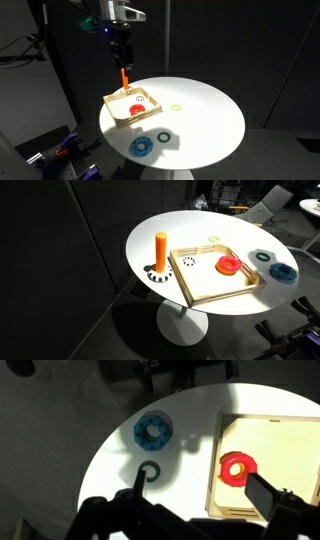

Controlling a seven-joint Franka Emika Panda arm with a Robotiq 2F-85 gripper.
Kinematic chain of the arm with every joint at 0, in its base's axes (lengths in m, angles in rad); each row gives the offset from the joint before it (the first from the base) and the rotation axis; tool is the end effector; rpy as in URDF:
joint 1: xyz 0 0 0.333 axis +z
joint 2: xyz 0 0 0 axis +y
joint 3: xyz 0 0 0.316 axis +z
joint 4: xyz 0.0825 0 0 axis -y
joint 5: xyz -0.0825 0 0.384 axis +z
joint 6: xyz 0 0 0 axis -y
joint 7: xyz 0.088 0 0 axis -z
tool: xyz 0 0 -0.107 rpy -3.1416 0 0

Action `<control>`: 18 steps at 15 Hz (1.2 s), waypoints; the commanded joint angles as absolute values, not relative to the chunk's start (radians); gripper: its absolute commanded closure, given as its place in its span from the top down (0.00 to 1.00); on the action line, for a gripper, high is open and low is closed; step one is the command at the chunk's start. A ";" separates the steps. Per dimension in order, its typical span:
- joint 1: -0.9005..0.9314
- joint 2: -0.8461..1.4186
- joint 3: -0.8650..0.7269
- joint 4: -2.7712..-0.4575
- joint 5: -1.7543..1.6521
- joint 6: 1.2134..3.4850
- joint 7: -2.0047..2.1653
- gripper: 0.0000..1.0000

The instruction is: Put the blue ring in the box

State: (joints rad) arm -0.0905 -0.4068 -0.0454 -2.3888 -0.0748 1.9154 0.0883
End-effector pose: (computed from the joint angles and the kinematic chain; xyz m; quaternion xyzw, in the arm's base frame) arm 0.4119 -0.0625 0.4653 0.9945 -0.0959 -0.0339 0.0250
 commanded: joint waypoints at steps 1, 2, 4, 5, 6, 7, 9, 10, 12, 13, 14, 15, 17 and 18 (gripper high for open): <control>-0.118 -0.417 -0.071 -2.479 -0.081 2.062 0.109 1.00; -0.124 -0.410 -0.080 -2.500 -0.074 2.098 0.103 1.00; -0.138 -0.391 -0.090 -2.520 -0.080 2.139 0.104 1.00; -0.127 -0.395 -0.083 -2.503 -0.074 2.104 0.089 1.00; -0.133 -0.390 -0.086 -2.514 -0.074 2.120 0.089 1.00; -0.136 -0.386 -0.088 -2.518 -0.074 2.127 0.089 1.00; -0.136 -0.385 -0.089 -2.518 -0.074 2.128 0.089 1.00; -0.136 -0.385 -0.089 -2.518 -0.074 2.128 0.090 1.00; -0.145 -0.368 -0.085 -2.522 -0.087 2.143 0.112 1.00; -0.144 -0.359 -0.088 -2.525 -0.085 2.142 0.104 1.00; -0.147 -0.347 -0.090 -2.535 -0.088 2.160 0.108 1.00; -0.148 -0.334 -0.093 -2.544 -0.086 2.175 0.108 1.00; -0.147 -0.304 -0.100 -2.569 -0.075 2.225 0.098 1.00; -0.146 -0.283 -0.102 -2.585 -0.072 2.265 0.100 1.00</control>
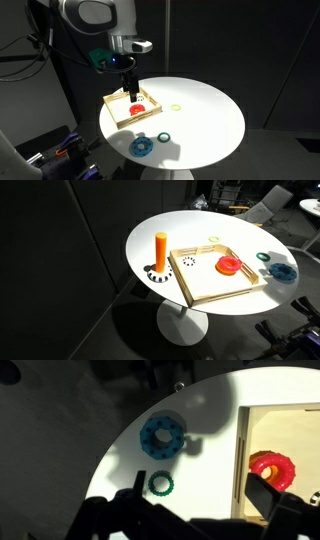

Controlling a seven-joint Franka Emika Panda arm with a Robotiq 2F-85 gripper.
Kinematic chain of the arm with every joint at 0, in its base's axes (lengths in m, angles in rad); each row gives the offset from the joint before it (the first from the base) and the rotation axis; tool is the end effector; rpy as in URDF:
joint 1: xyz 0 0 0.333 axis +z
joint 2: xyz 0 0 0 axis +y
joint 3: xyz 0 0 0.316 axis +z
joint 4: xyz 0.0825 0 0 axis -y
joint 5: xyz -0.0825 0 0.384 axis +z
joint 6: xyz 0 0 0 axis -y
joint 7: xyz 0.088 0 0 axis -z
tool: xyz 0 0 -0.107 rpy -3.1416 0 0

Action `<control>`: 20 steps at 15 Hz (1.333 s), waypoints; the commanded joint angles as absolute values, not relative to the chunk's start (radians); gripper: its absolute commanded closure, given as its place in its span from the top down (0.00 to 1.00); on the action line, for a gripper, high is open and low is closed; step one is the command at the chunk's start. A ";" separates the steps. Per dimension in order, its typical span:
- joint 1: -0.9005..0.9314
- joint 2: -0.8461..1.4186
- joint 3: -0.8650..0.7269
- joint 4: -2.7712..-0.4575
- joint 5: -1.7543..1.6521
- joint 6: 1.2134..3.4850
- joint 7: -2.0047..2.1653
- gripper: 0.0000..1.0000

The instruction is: Put the blue ring in the box

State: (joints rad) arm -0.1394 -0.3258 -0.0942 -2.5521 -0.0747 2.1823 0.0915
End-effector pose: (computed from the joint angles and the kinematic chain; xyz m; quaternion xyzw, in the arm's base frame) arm 0.4033 -0.0981 0.3788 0.9902 -0.1371 -0.0233 0.0135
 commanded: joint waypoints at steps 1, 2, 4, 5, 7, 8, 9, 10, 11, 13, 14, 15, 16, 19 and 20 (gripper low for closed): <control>-0.145 -0.261 -0.102 -2.598 -0.073 2.307 0.102 1.00; -0.144 -0.235 -0.102 -2.612 -0.075 2.354 0.106 1.00; -0.141 -0.183 -0.102 -2.631 -0.072 2.439 0.104 1.00; -0.140 -0.155 -0.101 -2.636 -0.072 2.476 0.105 1.00; -0.137 -0.096 -0.099 -2.639 -0.075 2.548 0.111 1.00; -0.135 -0.065 -0.099 -2.639 -0.073 2.581 0.109 1.00; -0.134 -0.036 -0.099 -2.637 -0.075 2.610 0.111 1.00; -0.131 -0.005 -0.100 -2.634 -0.073 2.635 0.108 1.00; -0.128 0.026 -0.101 -2.631 -0.073 2.664 0.109 1.00; -0.120 0.081 -0.101 -2.623 -0.066 2.710 0.105 1.00; -0.116 0.108 -0.101 -2.619 -0.060 2.730 0.101 1.00; -0.112 0.130 -0.101 -2.615 -0.059 2.747 0.102 1.00; -0.108 0.153 -0.102 -2.612 -0.058 2.764 0.102 1.00; -0.096 0.214 -0.111 -2.601 -0.067 2.789 0.109 1.00; -0.093 0.230 -0.114 -2.598 -0.069 2.795 0.111 1.00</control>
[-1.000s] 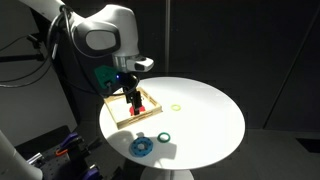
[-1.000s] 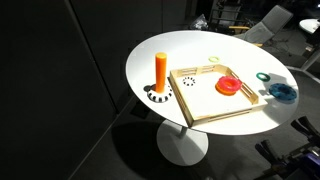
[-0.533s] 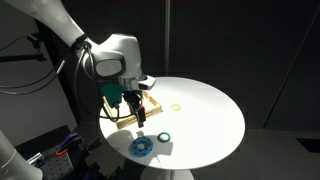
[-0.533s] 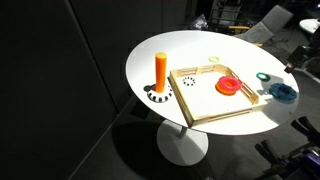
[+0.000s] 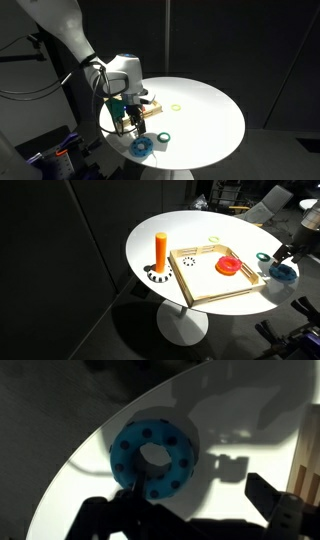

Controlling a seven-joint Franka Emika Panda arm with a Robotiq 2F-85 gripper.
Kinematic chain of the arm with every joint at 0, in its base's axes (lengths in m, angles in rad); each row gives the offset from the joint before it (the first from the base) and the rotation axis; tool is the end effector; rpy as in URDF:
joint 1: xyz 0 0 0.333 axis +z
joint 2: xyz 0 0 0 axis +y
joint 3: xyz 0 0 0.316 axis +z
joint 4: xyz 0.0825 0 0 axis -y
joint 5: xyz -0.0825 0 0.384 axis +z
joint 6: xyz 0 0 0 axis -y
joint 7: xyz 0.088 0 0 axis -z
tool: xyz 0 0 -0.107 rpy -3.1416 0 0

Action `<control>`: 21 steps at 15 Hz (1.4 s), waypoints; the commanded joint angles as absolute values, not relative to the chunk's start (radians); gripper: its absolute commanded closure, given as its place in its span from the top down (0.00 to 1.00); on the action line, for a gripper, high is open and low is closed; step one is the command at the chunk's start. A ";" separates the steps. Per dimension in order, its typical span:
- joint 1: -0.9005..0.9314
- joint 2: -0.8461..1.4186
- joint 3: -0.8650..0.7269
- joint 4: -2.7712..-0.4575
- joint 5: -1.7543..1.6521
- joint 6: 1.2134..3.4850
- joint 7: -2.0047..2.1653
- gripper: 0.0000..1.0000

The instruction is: Put the blue ring in the box

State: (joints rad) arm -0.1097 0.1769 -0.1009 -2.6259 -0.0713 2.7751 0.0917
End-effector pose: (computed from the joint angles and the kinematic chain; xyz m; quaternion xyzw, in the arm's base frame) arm 0.4181 -0.0882 0.1857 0.9928 -0.1167 -0.0149 0.0203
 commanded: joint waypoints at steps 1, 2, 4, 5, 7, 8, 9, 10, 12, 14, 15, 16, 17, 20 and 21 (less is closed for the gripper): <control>-0.090 0.246 -0.116 -2.596 -0.068 2.801 0.110 1.00; -0.087 0.260 -0.119 -2.592 -0.069 2.808 0.110 1.00; -0.083 0.284 -0.123 -2.587 -0.068 2.823 0.110 1.00; -0.081 0.295 -0.126 -2.584 -0.069 2.830 0.110 1.00; -0.077 0.314 -0.129 -2.580 -0.065 2.844 0.108 1.00; -0.075 0.324 -0.130 -2.579 -0.063 2.852 0.106 1.00; -0.073 0.332 -0.131 -2.576 -0.062 2.857 0.107 1.00; -0.071 0.340 -0.132 -2.573 -0.062 2.859 0.107 1.00; -0.063 0.352 -0.135 -2.567 -0.064 2.856 0.110 0.74; -0.056 0.353 -0.138 -2.562 -0.064 2.845 0.112 0.56; -0.051 0.348 -0.141 -2.560 -0.064 2.839 0.114 0.49; -0.047 0.341 -0.145 -2.561 -0.066 2.835 0.117 0.40; -0.042 0.334 -0.149 -2.560 -0.067 2.832 0.120 0.33; -0.036 0.295 -0.155 -2.563 -0.067 2.812 0.123 0.09; -0.030 0.281 -0.158 -2.561 -0.069 2.803 0.130 0.10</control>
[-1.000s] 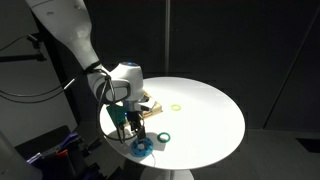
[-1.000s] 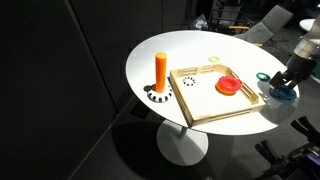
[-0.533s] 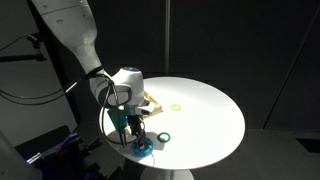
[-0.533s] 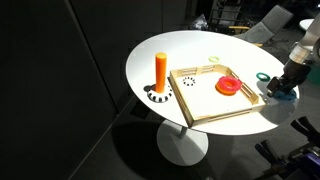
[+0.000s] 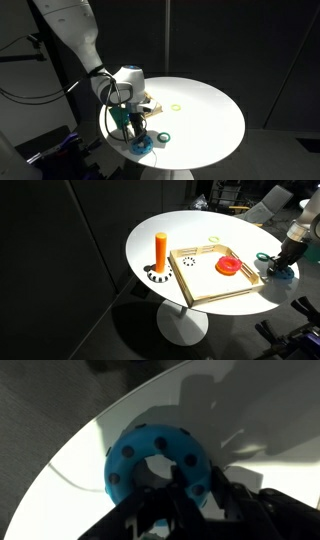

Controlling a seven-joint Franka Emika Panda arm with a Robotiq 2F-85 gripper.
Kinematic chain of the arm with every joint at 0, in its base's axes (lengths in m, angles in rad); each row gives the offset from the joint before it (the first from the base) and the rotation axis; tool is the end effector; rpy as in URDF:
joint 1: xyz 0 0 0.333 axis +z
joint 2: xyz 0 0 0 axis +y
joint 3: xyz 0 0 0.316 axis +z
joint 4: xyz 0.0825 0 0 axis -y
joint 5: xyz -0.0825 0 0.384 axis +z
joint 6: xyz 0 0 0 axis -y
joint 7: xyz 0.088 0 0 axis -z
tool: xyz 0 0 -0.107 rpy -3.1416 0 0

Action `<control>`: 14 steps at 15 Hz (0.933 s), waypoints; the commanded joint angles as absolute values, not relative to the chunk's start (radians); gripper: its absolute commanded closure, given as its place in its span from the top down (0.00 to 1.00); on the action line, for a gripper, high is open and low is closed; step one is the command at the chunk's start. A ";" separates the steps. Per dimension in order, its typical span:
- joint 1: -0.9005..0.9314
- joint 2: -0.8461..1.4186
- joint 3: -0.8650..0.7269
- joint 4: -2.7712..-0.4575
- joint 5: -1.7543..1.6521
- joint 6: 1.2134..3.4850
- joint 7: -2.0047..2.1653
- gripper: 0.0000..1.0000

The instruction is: Put the blue ring in the box

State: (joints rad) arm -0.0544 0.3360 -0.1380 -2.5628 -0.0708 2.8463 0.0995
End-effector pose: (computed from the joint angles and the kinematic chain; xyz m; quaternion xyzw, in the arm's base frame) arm 0.4288 -0.0852 0.1410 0.9933 -0.1083 -0.0269 0.0310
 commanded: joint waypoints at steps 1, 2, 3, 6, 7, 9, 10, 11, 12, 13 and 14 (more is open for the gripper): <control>-0.018 0.260 -0.167 -2.559 -0.076 2.795 0.147 0.10; -0.011 0.243 -0.169 -2.557 -0.078 2.787 0.160 0.10; 0.005 0.224 -0.176 -2.552 -0.089 2.775 0.183 0.10; 0.047 0.177 -0.177 -2.531 -0.118 2.737 0.262 0.10; 0.057 0.161 -0.167 -2.522 -0.124 2.721 0.285 0.10; 0.068 0.137 -0.135 -2.501 -0.107 2.691 0.310 0.10; 0.075 0.129 -0.118 -2.490 -0.099 2.681 0.318 0.10; 0.081 0.126 -0.099 -2.478 -0.093 2.676 0.326 0.10; 0.086 0.126 -0.082 -2.466 -0.091 2.671 0.334 0.10; 0.095 0.133 -0.061 -2.449 -0.086 2.667 0.342 0.10; 0.103 0.142 -0.045 -2.435 -0.084 2.664 0.352 0.10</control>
